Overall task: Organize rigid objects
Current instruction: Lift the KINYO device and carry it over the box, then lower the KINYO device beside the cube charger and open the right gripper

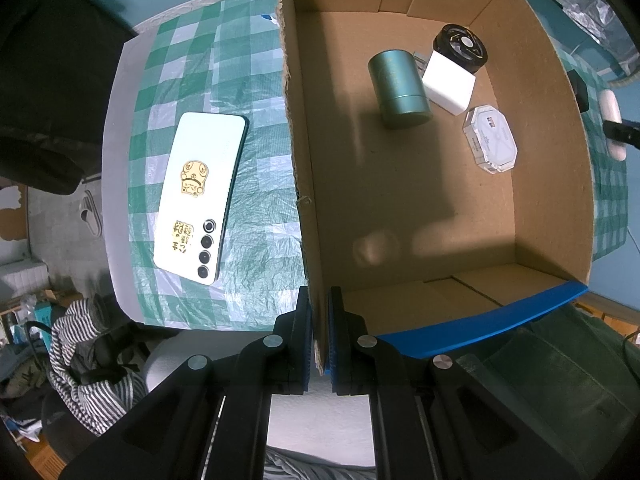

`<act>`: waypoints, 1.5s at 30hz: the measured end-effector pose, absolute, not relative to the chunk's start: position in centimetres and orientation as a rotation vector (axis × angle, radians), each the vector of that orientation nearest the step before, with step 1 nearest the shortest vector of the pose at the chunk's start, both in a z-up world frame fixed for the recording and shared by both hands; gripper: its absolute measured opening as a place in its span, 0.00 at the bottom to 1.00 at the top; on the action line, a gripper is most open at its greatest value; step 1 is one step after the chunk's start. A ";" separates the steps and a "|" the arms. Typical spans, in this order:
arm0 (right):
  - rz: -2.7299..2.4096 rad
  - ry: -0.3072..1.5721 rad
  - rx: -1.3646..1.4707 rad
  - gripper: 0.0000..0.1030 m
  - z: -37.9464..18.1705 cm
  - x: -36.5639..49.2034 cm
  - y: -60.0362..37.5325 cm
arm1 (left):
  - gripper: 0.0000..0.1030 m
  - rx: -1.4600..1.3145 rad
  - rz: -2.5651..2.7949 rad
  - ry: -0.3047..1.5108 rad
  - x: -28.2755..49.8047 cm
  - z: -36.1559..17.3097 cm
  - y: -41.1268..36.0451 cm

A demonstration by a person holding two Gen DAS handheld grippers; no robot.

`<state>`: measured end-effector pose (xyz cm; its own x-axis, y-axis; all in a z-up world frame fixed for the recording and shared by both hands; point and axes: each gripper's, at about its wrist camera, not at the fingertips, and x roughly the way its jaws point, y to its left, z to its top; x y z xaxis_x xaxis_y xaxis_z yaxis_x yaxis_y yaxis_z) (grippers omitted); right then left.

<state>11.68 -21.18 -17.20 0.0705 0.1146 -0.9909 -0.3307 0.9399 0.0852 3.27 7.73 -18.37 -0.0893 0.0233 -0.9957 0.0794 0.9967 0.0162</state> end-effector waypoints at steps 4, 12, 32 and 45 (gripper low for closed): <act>0.379 1.443 -0.197 0.36 -16.5 11.9 -19.8 | 0.05 0.080 -0.046 1.660 3.3 -18.4 7.7; 0.451 1.401 -0.249 0.36 -14.7 12.5 -16.4 | 0.05 0.085 -0.045 1.656 3.4 -18.3 7.7; 0.550 1.398 -0.380 0.36 -15.9 13.4 -9.6 | 0.05 0.082 -0.046 1.649 3.2 -17.9 7.7; 0.545 1.429 -0.417 0.36 -17.9 13.5 -8.7 | 0.05 0.077 -0.047 1.648 2.9 -17.9 7.8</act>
<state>13.50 -8.69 -17.85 0.0560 0.1036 -0.9930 -0.5842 0.8100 0.0516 2.94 7.78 -17.94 -0.0772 0.0219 -0.9968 0.0788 0.9968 0.0158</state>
